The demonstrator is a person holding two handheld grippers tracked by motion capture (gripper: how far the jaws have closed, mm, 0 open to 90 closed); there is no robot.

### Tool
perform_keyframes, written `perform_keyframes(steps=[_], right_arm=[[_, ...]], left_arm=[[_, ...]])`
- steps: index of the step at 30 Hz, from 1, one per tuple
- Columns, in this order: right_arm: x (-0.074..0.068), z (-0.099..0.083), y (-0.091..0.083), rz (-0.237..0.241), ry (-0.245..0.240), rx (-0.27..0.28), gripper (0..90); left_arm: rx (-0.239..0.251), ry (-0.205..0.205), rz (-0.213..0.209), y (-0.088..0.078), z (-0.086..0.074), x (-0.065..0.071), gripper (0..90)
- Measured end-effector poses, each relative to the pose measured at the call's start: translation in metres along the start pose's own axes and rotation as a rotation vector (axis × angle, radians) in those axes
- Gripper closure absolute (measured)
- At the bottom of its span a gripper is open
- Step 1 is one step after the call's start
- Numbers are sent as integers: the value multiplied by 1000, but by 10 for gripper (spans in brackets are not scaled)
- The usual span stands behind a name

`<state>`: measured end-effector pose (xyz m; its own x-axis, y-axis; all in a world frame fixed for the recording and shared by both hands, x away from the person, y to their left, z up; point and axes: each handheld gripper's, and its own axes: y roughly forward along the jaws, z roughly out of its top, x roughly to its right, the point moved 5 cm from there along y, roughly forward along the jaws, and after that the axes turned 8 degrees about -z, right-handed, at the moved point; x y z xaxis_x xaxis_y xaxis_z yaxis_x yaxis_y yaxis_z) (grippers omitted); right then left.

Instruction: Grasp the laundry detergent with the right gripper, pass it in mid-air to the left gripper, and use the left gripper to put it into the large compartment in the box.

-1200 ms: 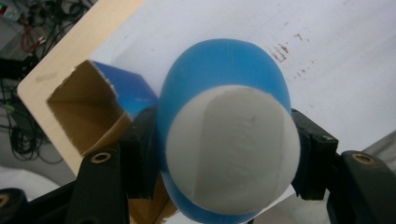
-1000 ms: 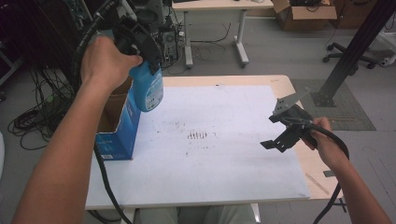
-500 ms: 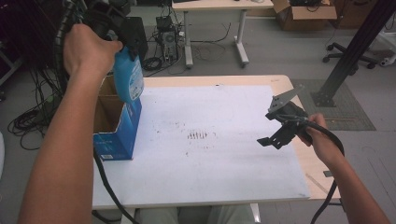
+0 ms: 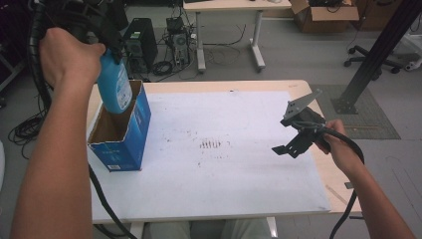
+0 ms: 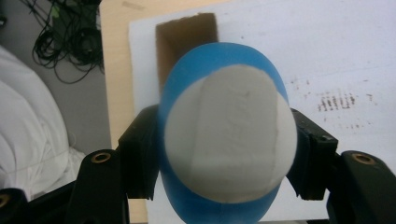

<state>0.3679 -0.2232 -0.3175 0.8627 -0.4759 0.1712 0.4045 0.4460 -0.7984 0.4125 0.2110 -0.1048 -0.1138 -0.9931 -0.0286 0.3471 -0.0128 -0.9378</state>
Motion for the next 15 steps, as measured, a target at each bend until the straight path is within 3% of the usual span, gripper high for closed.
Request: perform_keyframes(steps=[7,15], right_arm=[[3,-4,-1,-3,0,-3,26],[4,-7,-1,-6,7,-4,25]], left_arm=[[9,-64,13,9,-8,-15,381],[5,-84,19,26,-17,-25,381]])
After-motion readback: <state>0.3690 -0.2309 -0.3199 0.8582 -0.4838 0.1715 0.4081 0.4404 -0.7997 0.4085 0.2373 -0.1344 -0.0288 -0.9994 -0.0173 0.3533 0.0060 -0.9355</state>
